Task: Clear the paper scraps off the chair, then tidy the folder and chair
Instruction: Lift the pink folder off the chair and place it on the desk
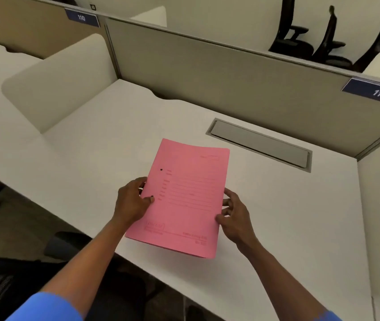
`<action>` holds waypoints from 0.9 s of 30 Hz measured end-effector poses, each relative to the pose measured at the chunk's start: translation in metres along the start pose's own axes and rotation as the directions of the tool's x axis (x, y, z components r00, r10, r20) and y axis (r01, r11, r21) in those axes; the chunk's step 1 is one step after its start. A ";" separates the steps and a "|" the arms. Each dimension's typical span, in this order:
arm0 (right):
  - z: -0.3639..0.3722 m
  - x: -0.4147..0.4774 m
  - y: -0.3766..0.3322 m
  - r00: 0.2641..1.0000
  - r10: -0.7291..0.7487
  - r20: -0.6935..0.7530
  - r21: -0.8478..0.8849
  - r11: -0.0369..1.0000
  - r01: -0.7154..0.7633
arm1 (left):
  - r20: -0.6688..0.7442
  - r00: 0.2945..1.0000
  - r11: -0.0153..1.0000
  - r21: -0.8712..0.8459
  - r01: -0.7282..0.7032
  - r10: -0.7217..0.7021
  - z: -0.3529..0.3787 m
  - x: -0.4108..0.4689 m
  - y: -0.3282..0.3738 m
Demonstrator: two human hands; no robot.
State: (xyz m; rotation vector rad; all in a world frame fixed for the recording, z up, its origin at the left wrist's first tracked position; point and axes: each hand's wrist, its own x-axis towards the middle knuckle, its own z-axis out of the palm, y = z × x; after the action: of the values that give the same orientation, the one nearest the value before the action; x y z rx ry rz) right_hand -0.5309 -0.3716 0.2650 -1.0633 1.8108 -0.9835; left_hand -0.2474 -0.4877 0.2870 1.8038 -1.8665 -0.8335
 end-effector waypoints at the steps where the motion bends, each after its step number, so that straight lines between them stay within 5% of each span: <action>1: 0.000 0.014 -0.002 1.000 -0.003 0.014 -0.004 1.000 0.003 | -0.008 1.000 1.000 0.004 0.000 0.000 0.001 0.014 0.002; 13: 0.012 0.192 -0.017 0.991 -0.052 0.119 -0.025 0.998 0.056 | -0.078 0.992 0.994 0.032 0.100 -0.098 0.032 0.185 0.023; 27: 0.043 0.338 -0.027 0.994 0.001 0.112 -0.024 1.000 0.001 | -0.105 0.993 0.994 0.093 0.064 -0.054 0.064 0.339 0.021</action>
State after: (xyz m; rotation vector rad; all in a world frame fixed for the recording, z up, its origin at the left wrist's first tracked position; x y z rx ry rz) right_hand -0.5944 -0.6987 0.1898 -1.1111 1.7356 -0.8867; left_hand -0.3316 -0.8152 0.2167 1.9312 -1.8243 -0.6679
